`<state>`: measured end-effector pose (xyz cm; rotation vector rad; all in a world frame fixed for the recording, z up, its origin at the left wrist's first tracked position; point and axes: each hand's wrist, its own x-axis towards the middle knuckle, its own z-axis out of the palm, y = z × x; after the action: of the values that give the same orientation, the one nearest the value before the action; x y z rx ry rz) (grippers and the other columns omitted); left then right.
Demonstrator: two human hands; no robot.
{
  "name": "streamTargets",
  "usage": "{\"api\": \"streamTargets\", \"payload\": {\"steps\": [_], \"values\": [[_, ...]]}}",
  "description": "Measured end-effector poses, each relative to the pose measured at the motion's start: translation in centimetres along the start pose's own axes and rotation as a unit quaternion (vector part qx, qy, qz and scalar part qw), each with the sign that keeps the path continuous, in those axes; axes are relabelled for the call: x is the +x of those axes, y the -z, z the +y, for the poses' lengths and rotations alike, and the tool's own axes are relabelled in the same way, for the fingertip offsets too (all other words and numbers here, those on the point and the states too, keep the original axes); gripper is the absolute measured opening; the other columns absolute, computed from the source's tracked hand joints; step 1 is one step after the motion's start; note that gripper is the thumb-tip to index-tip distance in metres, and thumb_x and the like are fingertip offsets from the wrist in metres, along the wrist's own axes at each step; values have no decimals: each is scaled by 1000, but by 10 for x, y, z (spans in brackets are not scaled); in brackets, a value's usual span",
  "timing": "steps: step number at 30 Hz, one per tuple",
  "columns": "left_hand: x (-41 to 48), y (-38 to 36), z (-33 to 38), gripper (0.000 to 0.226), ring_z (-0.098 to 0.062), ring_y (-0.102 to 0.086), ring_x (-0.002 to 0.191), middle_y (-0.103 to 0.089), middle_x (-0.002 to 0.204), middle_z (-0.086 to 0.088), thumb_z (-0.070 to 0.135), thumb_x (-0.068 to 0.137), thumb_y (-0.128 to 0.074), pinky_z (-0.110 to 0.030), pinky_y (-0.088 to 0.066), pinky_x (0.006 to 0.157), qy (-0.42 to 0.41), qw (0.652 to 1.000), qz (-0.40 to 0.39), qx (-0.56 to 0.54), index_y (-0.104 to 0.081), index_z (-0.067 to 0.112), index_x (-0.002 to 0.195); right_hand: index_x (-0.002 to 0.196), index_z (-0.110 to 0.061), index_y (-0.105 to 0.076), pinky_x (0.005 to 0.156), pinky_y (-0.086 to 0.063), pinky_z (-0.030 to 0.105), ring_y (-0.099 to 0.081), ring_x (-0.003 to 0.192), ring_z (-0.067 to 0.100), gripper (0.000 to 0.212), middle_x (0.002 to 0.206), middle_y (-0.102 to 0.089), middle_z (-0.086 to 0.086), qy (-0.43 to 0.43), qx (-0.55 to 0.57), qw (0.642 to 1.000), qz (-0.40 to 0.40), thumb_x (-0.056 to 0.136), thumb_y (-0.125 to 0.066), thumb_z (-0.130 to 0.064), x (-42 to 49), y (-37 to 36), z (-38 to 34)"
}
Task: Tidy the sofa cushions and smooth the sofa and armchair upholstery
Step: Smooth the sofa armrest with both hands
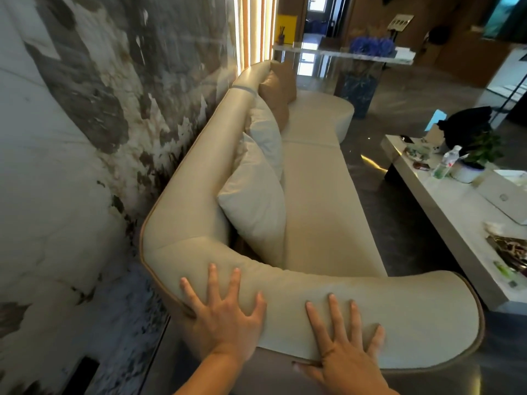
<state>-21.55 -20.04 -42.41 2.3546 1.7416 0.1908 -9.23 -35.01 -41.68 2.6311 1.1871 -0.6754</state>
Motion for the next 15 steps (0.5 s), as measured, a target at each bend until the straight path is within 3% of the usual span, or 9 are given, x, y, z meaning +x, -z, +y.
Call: {"api": "streamTargets", "payload": {"steps": [6, 9, 11, 12, 13, 15], "values": [[0, 0, -3, 77, -47, 19, 142, 2, 164, 9, 80, 77, -21, -62, -28, 106, -19, 1000, -14, 1, -18, 51, 149, 109, -60, 54, 106, 10, 75, 32, 143, 37, 100, 156, 38, -7, 5, 16, 999, 28, 61, -26, -96, -3, -5, 1], [9, 9, 2, 77, -57, 25, 135, 13, 163, 2, 75, 80, -10, -78, -7, 103, -32, 994, -81, 71, -5, 44, 151, 132, -66, 28, 109, 6, 68, 17, 147, 33, 96, 161, 19, -7, 26, 63, 997, 41, 53, -13, -101, 0, 6, 8], [24, 18, 9, 79, -58, 17, 137, -1, 163, -8, 69, 82, -8, -82, 15, 95, -99, 977, -90, 163, -11, 33, 152, 137, -64, -7, 108, -16, 58, -17, 139, 29, 88, 155, -16, 0, 25, 84, 988, 124, 56, 1, -98, 12, 23, 12], [33, 22, 15, 80, -55, 7, 140, -15, 160, -14, 66, 82, -8, -80, 18, 94, -156, 965, -81, 197, -20, 26, 150, 137, -60, -15, 106, -21, 54, -26, 132, 28, 88, 150, -27, 1, 17, 86, 982, 165, 58, 5, -96, 20, 30, 13], [41, 22, 20, 79, -50, -8, 140, -30, 153, -16, 64, 82, -9, -78, 13, 98, -213, 952, -73, 205, -30, 21, 145, 139, -59, -15, 107, -22, 54, -29, 131, 28, 88, 150, -30, 1, 8, 77, 980, 185, 62, 7, -94, 29, 33, 14], [57, 15, 33, 78, -39, -34, 130, -49, 138, -13, 66, 81, -8, -66, -12, 105, -313, 929, -97, 169, -43, 21, 135, 144, -58, -13, 111, -13, 61, -26, 137, 30, 86, 156, -30, -1, -13, 59, 979, 194, 67, 6, -91, 46, 29, 12]]}}
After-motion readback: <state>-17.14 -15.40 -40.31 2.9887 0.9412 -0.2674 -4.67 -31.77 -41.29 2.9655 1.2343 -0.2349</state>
